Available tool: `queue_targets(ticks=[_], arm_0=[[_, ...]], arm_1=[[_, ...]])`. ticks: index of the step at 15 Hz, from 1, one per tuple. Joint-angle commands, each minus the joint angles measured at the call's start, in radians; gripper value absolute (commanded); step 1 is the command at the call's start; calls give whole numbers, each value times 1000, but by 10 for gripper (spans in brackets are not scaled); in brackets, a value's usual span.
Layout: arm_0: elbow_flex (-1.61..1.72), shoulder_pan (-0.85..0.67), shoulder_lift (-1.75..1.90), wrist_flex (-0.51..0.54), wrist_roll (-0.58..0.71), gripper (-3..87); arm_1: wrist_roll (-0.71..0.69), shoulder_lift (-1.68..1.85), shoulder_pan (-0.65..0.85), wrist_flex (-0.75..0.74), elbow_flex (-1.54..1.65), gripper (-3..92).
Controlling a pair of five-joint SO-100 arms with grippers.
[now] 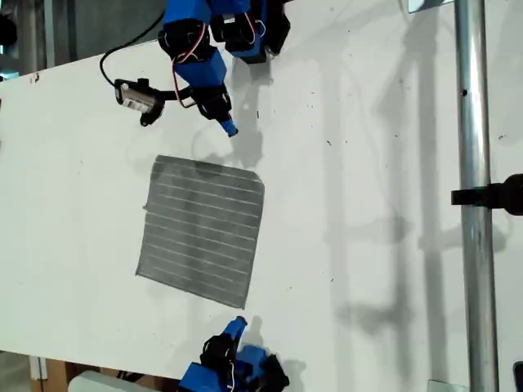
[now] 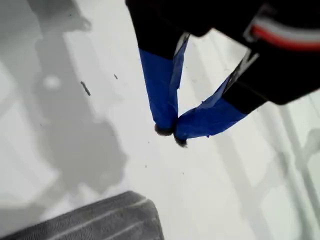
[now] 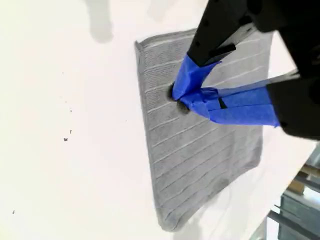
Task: Grasp corners of a towel and fold twice.
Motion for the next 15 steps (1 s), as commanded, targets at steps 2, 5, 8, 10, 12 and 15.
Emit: queue_targets(ticks=[2, 5, 8, 10, 12, 15], arm_0=[[-367, 15, -206, 126, 117, -29], [-428, 11, -253, 129, 169, -28], [-393, 9, -242, 124, 156, -28], [-359, 8, -193, 121, 147, -27], [-337, 11, -172, 121, 132, -27], [-308, 18, -183, 121, 110, -27]], arm_1=[[-155, -394, -15, 94, -540, 1], [-201, -488, 3, 84, -634, 1], [-239, -497, 18, 80, -624, 171], [-324, -563, 49, 84, -604, 318], [-380, -701, 80, 67, -588, 333], [-428, -959, 115, -6, -607, 328]])
